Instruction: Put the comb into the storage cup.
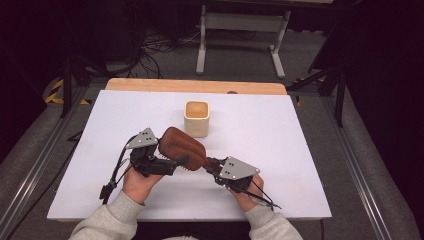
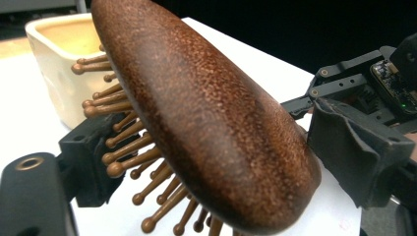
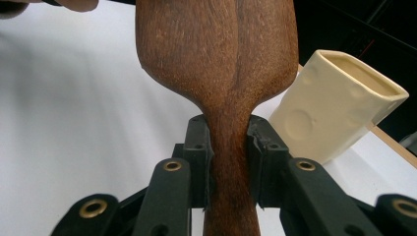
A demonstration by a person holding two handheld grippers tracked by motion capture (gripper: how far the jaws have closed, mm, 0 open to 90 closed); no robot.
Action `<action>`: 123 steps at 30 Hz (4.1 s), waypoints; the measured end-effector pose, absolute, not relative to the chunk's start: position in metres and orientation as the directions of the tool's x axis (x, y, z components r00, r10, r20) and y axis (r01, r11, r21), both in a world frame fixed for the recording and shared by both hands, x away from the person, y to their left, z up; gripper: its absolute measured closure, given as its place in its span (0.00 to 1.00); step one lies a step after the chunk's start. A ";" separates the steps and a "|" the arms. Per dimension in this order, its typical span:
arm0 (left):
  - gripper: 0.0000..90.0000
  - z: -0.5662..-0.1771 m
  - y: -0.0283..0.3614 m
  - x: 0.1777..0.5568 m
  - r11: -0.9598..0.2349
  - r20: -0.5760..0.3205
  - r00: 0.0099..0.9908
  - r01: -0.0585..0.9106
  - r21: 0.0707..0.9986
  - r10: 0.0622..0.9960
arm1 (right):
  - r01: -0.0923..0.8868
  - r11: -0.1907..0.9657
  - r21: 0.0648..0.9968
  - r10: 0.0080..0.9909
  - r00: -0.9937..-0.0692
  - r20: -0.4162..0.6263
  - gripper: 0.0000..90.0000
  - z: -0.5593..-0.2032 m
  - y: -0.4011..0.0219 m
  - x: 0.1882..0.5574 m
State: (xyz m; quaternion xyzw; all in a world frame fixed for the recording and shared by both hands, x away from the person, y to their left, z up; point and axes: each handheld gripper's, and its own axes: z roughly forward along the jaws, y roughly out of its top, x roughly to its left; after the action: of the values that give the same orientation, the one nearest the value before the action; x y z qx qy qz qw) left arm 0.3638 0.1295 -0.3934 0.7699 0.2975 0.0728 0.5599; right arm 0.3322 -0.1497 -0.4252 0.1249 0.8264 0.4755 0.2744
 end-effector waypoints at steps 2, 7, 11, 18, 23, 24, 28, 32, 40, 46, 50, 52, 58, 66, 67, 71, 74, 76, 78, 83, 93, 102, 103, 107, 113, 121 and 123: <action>0.17 -0.394 0.130 0.364 -0.195 -0.233 0.809 0.389 0.900 0.540 | -0.052 0.522 0.852 0.468 -0.817 -0.337 0.81 -0.426 -0.149 0.332; 0.28 -0.393 0.133 0.364 -0.178 -0.275 0.809 0.417 0.891 0.520 | -0.055 0.525 0.850 0.463 -0.819 -0.339 0.80 -0.426 -0.149 0.333; 0.38 -0.391 0.139 0.366 -0.161 -0.307 0.819 0.428 0.889 0.484 | -0.056 0.531 0.846 0.457 -0.821 -0.342 0.80 -0.427 -0.149 0.333; 0.48 -0.391 0.138 0.366 -0.176 -0.323 0.841 0.431 0.885 0.433 | -0.053 0.546 0.836 0.449 -0.824 -0.346 0.79 -0.429 -0.148 0.333; 0.57 -0.390 0.138 0.363 -0.199 -0.303 0.869 0.402 0.894 0.392 | -0.053 0.560 0.827 0.447 -0.821 -0.356 0.78 -0.430 -0.149 0.335; 0.58 -0.390 0.138 0.362 -0.192 -0.312 0.870 0.406 0.894 0.382 | -0.053 0.558 0.828 0.447 -0.822 -0.353 0.78 -0.431 -0.149 0.335; 0.62 -0.388 0.140 0.361 -0.180 -0.323 0.874 0.406 0.896 0.363 | -0.060 0.554 0.830 0.440 -0.825 -0.354 0.78 -0.431 -0.148 0.335; 0.62 -0.386 0.139 0.359 -0.183 -0.310 0.878 0.394 0.901 0.364 | -0.069 0.551 0.832 0.435 -0.826 -0.357 0.78 -0.430 -0.148 0.335; 0.62 -0.379 0.138 0.357 -0.184 -0.286 0.877 0.377 0.908 0.386 | -0.066 0.532 0.844 0.442 -0.829 -0.343 0.71 -0.430 -0.150 0.336; 0.62 -0.367 0.140 0.358 -0.191 -0.260 0.886 0.352 0.916 0.385 | -0.025 0.483 0.875 0.468 -0.837 -0.282 0.50 -0.427 -0.157 0.341; 0.62 -0.358 0.141 0.358 -0.211 -0.231 0.890 0.333 0.919 0.394 | -0.013 0.453 0.892 0.478 -0.841 -0.255 0.35 -0.425 -0.163 0.343; 0.62 -0.353 0.142 0.359 -0.219 -0.215 0.891 0.320 0.922 0.399 | 0.004 0.443 0.897 0.488 -0.840 -0.237 0.25 -0.424 -0.166 0.345; 0.62 -0.339 0.143 0.360 -0.240 -0.182 0.892 0.299 0.923 0.414 | 0.046 0.400 0.916 0.518 -0.835 -0.184 0.08 -0.424 -0.174 0.349; 0.62 -0.317 0.144 0.363 -0.272 -0.121 0.894 0.257 0.927 0.431 | 0.056 0.373 0.926 0.539 -0.825 -0.167 0.06 -0.421 -0.184 0.349; 0.62 -0.315 0.144 0.363 -0.280 -0.115 0.895 0.254 0.926 0.431 | 0.061 0.371 0.926 0.542 -0.824 -0.163 0.06 -0.420 -0.186 0.349; 0.62 -0.306 0.145 0.366 -0.276 -0.102 0.893 0.242 0.930 0.437 | 0.065 0.364 0.929 0.552 -0.819 -0.159 0.06 -0.420 -0.191 0.348; 0.62 -0.301 0.145 0.367 -0.274 -0.088 0.890 0.230 0.934 0.448 | 0.069 0.355 0.932 0.561 -0.813 -0.154 0.06 -0.420 -0.195 0.348; 0.62 -0.296 0.146 0.368 -0.275 -0.076 0.888 0.220 0.936 0.453 | 0.071 0.351 0.934 0.566 -0.810 -0.151 0.06 -0.420 -0.198 0.347; 0.62 -0.295 0.146 0.368 -0.276 -0.068 0.888 0.214 0.937 0.456 | 0.074 0.349 0.934 0.568 -0.809 -0.148 0.06 -0.421 -0.200 0.347; 0.62 -0.286 0.148 0.371 -0.273 -0.048 0.876 0.201 0.941 0.480 | 0.079 0.344 0.936 0.576 -0.804 -0.144 0.06 -0.422 -0.203 0.347; 0.62 -0.277 0.156 0.379 -0.240 -0.040 0.850 0.193 0.951 0.526 | 0.086 0.340 0.936 0.585 -0.799 -0.139 0.06 -0.422 -0.207 0.349; 0.62 -0.271 0.159 0.386 -0.227 -0.029 0.829 0.187 0.956 0.559 | 0.087 0.339 0.937 0.583 -0.801 -0.137 0.06 -0.422 -0.208 0.349; 0.62 -0.270 0.158 0.387 -0.225 -0.025 0.824 0.184 0.957 0.566 | 0.086 0.339 0.937 0.583 -0.801 -0.137 0.06 -0.422 -0.208 0.349; 0.62 -0.267 0.157 0.391 -0.222 -0.018 0.812 0.181 0.958 0.584 | 0.088 0.338 0.937 0.584 -0.800 -0.136 0.06 -0.423 -0.208 0.350; 0.62 -0.266 0.155 0.396 -0.218 -0.010 0.801 0.175 0.960 0.599 | 0.089 0.337 0.938 0.583 -0.801 -0.134 0.06 -0.422 -0.209 0.350; 0.61 -0.264 0.148 0.405 -0.221 0.012 0.773 0.167 0.961 0.634 | 0.091 0.334 0.938 0.583 -0.802 -0.130 0.06 -0.423 -0.209 0.350; 0.61 -0.264 0.147 0.406 -0.219 0.011 0.770 0.168 0.961 0.638 | 0.090 0.333 0.938 0.583 -0.802 -0.130 0.06 -0.422 -0.209 0.350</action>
State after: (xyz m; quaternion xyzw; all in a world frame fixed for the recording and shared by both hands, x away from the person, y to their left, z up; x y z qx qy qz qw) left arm 0.4062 0.1471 -0.2640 0.7525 0.2678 0.2083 0.5645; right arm 0.3500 -0.2092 -0.4224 0.2149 0.7835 0.5358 0.2299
